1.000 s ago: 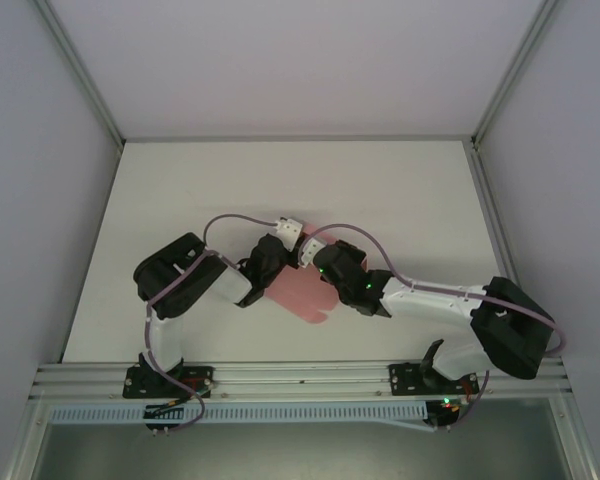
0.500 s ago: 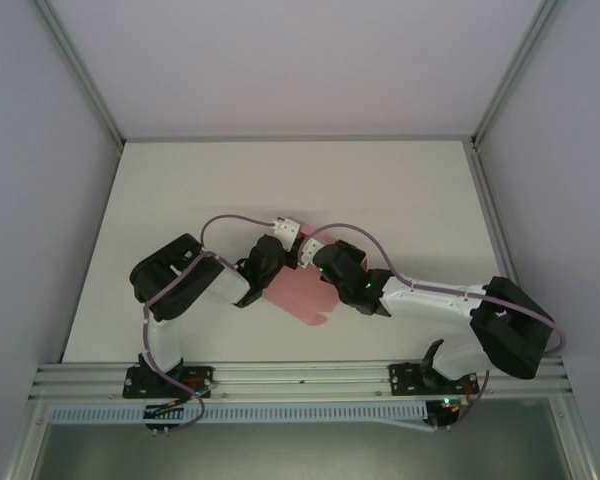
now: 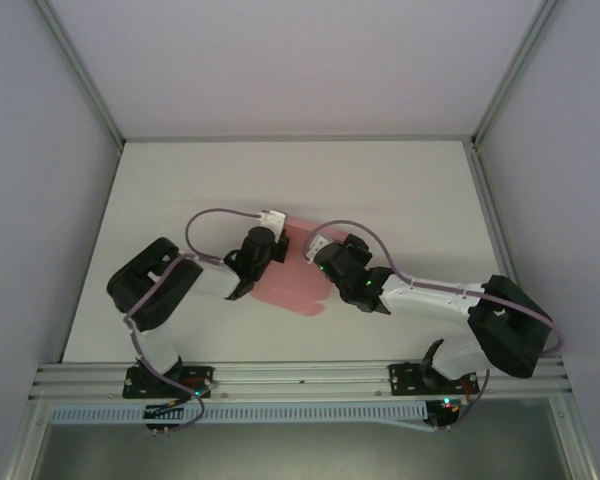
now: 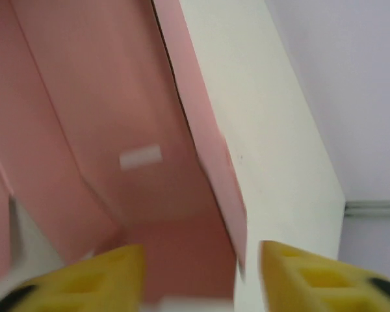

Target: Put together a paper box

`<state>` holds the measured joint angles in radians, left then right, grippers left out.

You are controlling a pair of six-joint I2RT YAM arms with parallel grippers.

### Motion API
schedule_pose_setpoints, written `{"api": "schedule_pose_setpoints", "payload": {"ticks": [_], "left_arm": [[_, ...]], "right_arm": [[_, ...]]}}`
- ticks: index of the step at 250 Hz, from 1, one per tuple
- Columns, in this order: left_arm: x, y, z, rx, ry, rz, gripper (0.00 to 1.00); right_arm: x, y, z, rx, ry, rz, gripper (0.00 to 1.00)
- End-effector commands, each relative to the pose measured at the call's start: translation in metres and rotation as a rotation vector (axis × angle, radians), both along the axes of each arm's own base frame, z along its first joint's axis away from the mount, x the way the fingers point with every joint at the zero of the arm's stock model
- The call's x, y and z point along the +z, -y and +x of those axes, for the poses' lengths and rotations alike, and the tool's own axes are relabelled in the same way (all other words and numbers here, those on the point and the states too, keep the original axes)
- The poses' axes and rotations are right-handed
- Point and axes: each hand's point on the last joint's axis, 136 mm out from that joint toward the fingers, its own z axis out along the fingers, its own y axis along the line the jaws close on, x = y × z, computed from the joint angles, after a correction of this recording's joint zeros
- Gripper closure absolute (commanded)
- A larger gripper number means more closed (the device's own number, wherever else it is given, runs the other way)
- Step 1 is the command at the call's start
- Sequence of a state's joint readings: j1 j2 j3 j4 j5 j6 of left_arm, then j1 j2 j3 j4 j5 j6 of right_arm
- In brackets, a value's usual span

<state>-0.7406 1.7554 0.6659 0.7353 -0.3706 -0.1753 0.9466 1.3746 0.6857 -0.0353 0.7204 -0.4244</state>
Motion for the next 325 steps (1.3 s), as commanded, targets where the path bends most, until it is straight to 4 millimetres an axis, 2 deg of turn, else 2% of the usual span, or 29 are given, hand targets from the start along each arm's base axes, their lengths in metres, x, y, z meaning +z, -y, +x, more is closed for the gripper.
{"api": "schedule_pose_setpoints", "payload": {"ticks": [1,8,19,31,49,60,85,108,131,147,162,181,218,258,325], "left_arm": [[0.024,-0.016,-0.003,0.109,-0.083,-0.039,1.00],[0.029,-0.019,-0.004,0.135,-0.106,-0.055,1.00],[0.037,-0.022,-0.006,0.149,-0.120,-0.065,1.00],[0.044,-0.024,-0.010,0.162,-0.135,-0.091,1.00],[0.054,-0.027,-0.015,0.162,-0.133,-0.108,1.00],[0.060,-0.031,-0.018,0.175,-0.136,-0.129,1.00],[0.077,-0.031,-0.026,0.152,-0.125,-0.187,1.00],[0.089,-0.033,-0.032,0.140,-0.104,-0.234,1.00],[0.095,-0.037,-0.034,0.150,-0.111,-0.242,1.00],[0.097,-0.037,-0.035,0.151,-0.120,-0.235,1.00],[0.101,-0.035,-0.036,0.136,-0.117,-0.237,1.00],[0.105,-0.029,-0.041,0.079,-0.106,-0.247,1.00],[0.116,-0.022,-0.053,-0.015,-0.071,-0.291,1.00],[0.118,-0.023,-0.058,-0.040,-0.057,-0.289,1.00],[0.114,-0.022,-0.054,-0.040,-0.057,-0.252,1.00]], "right_arm": [[0.054,-0.013,0.000,-0.001,0.060,0.260,0.24],[0.068,-0.018,-0.003,0.019,0.071,0.334,0.12],[0.090,-0.020,-0.008,0.041,0.099,0.441,0.01],[0.117,-0.015,-0.012,0.029,0.154,0.571,0.00],[0.151,0.004,-0.014,-0.041,0.231,0.754,0.00],[0.163,0.013,-0.015,-0.070,0.241,0.849,0.00],[0.180,0.018,-0.018,-0.069,0.190,0.982,0.00],[0.181,0.015,-0.018,-0.086,0.092,0.998,0.00],[0.170,-0.001,-0.024,-0.041,-0.012,0.977,0.00],[0.160,-0.006,-0.023,-0.035,-0.036,0.954,0.00],[0.150,-0.001,-0.015,-0.080,-0.036,0.926,0.00],[0.142,0.017,0.001,-0.195,-0.010,0.914,0.00],[0.146,0.046,0.026,-0.290,0.002,0.970,0.00],[0.154,0.054,0.034,-0.274,-0.024,1.014,0.00],[0.177,0.020,0.032,-0.136,-0.144,1.083,0.00]]}}
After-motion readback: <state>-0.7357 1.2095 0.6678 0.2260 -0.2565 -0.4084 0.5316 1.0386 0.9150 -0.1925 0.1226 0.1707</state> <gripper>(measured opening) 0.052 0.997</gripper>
